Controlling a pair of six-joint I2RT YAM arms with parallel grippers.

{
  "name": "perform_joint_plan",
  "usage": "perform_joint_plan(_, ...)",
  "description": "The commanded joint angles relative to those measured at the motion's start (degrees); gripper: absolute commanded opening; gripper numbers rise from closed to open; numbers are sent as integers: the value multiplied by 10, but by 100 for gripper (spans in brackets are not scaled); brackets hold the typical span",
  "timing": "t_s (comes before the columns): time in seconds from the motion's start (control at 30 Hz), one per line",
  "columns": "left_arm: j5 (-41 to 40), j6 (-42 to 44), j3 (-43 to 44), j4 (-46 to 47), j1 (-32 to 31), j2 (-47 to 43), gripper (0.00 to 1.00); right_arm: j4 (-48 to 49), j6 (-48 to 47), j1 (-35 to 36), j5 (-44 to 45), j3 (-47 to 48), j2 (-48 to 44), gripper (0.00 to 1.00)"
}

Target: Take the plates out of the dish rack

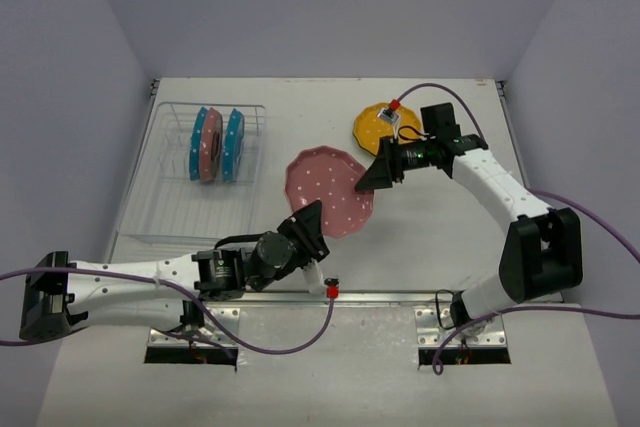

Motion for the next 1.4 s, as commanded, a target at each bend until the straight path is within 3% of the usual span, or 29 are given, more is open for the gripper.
perform_joint_plan(0.0,-28,2,48,117,-7,-13,0,29,4,4,-40,1,-9,52)
perform_joint_plan(0.13,-34,-1,47,122,-7,-11,0,37,22,5,-58,0,-6,22)
perform_joint_plan(0.23,-44,-4,39,124,-7,-13,12,39,39,4,-62,1,-10,0)
perform_joint_plan(0.33,-59,-9,27,116,-6,-23,55,40,58,-1,-58,7,-8,0)
perform_joint_plan(0.37,-60,-10,27,114,-6,-24,57,40,59,-6,-57,9,-6,0)
perform_joint_plan(0.4,-63,-8,15,113,-7,-35,71,42,68,-15,-56,15,1,0)
perform_joint_plan(0.43,-68,-10,7,113,-7,-44,78,45,79,-27,-55,20,10,0)
perform_joint_plan(0.53,-90,-23,6,103,-7,-54,85,57,116,-69,-56,34,34,0)
perform_joint_plan(0.6,-111,-56,14,90,-7,-52,98,76,144,-98,-55,43,51,0)
perform_joint_plan(0.7,-146,-163,63,38,-7,-31,100,81,164,-134,-37,70,74,0)
perform_joint_plan(0.83,-164,-220,85,8,2,-31,100,96,189,-170,10,101,105,0)
perform_joint_plan(1.13,-167,-380,172,-114,96,-21,100,166,251,-196,137,189,182,0)
perform_joint_plan(1.27,-147,-548,258,-228,161,17,100,169,245,-200,198,229,220,0)
perform_joint_plan(1.37,-59,-738,371,-393,252,75,100,176,240,-206,232,241,241,0)
